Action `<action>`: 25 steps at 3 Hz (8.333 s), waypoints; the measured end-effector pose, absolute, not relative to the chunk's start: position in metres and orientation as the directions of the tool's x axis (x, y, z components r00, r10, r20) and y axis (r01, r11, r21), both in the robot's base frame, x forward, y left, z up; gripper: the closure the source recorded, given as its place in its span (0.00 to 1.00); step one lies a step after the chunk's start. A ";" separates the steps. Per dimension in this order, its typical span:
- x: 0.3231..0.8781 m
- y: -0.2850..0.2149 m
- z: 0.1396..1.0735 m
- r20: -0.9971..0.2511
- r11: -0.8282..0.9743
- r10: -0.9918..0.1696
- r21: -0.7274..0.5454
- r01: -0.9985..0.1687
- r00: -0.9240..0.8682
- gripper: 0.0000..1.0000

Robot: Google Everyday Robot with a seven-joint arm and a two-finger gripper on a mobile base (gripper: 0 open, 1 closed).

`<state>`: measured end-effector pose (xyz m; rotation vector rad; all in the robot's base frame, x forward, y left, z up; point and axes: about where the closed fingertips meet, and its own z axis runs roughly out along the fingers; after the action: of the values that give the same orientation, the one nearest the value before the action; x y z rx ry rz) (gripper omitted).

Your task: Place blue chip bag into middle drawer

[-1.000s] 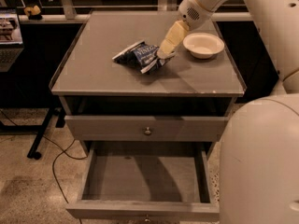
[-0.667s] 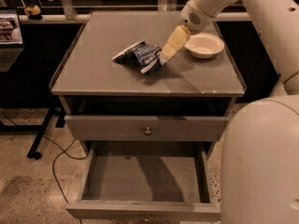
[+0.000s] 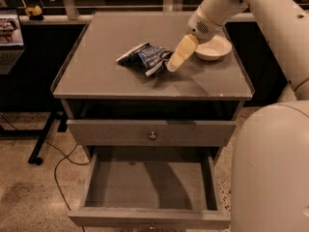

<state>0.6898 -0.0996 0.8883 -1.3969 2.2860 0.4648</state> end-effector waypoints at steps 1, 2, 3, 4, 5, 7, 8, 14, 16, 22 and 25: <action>0.695 -0.097 0.881 -0.517 0.451 -0.745 0.076 -0.889 -0.421 0.00; 0.702 -0.074 0.872 -0.516 0.403 -0.765 0.084 -0.912 -0.386 0.00; 0.708 -0.055 0.866 -0.516 0.361 -0.778 0.097 -0.927 -0.357 0.00; 0.713 -0.046 0.858 -0.504 0.341 -0.791 0.108 -0.934 -0.347 0.00; 0.714 -0.045 0.858 -0.504 0.341 -0.791 0.108 -0.934 -0.347 0.19; 0.714 -0.045 0.858 -0.504 0.341 -0.791 0.108 -0.934 -0.347 0.65; 0.714 -0.045 0.858 -0.504 0.341 -0.791 0.108 -0.934 -0.347 0.88; 0.642 -0.074 0.892 -0.597 0.130 -0.791 0.057 -0.990 -0.138 1.00; 0.582 -0.092 0.878 -0.664 0.136 -0.731 0.084 -0.987 -0.157 1.00; 0.476 -0.141 0.810 -0.682 0.623 -0.581 -0.022 -0.782 -0.443 1.00; 0.468 -0.147 0.780 -0.678 0.675 -0.549 -0.016 -0.737 -0.488 1.00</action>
Offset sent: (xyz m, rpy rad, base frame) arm 0.0208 0.0484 -0.0169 0.0101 0.0270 0.1101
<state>0.4678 -0.1466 0.7797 -0.9855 2.2194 0.3648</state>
